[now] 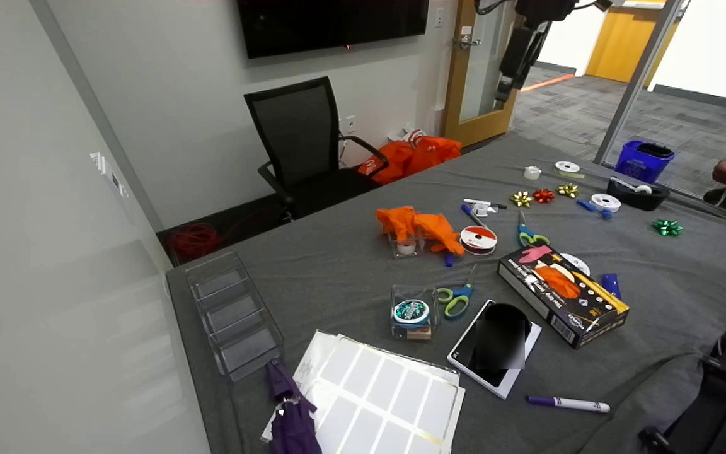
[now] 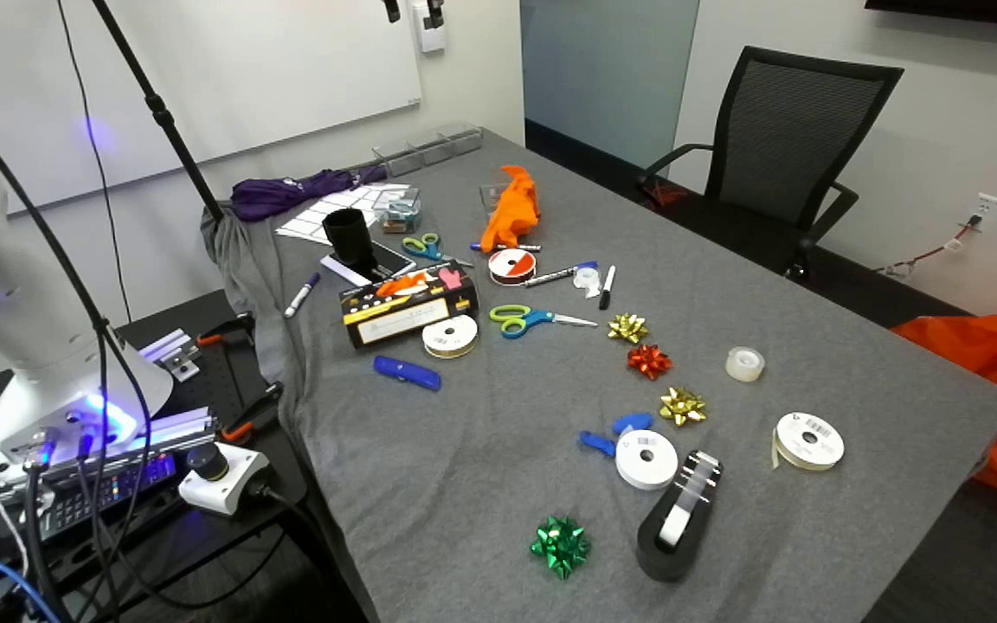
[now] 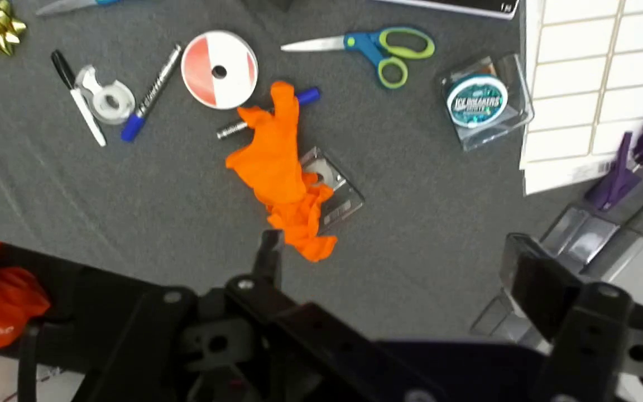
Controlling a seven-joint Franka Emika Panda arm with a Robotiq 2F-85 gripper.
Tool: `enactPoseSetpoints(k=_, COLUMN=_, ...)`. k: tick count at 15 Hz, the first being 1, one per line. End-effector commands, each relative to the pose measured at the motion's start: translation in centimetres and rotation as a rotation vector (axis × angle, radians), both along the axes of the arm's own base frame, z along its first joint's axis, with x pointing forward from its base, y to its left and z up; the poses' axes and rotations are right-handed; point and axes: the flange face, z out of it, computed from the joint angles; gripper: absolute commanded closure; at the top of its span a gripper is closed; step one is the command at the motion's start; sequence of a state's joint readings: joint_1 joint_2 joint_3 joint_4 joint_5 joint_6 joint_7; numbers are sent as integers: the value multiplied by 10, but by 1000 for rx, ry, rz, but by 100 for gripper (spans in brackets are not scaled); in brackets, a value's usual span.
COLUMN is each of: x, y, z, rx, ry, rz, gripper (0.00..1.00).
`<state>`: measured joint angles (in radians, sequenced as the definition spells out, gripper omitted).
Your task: Remove the glove from the table and put it in the stationary holder with its pair
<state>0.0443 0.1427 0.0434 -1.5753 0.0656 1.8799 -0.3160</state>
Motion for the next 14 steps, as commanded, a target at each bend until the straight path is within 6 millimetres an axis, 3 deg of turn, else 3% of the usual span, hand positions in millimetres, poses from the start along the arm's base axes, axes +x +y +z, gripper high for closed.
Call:
enactPoseSetpoints(k=1, x=43, y=-24, z=-33, rx=87, ry=-109, rz=28, gripper=0)
enactPoseSetpoints(k=6, x=84, y=-46, z=-103, rx=108, ry=-130, rz=61, gripper=0)
enactPoseSetpoints(k=10, x=96, y=-53, z=-152, rx=90, ry=-116, rz=236, gripper=0)
enactPoseSetpoints(k=14, x=100, y=-52, z=-187, rx=74, ry=-102, rz=381, gripper=0)
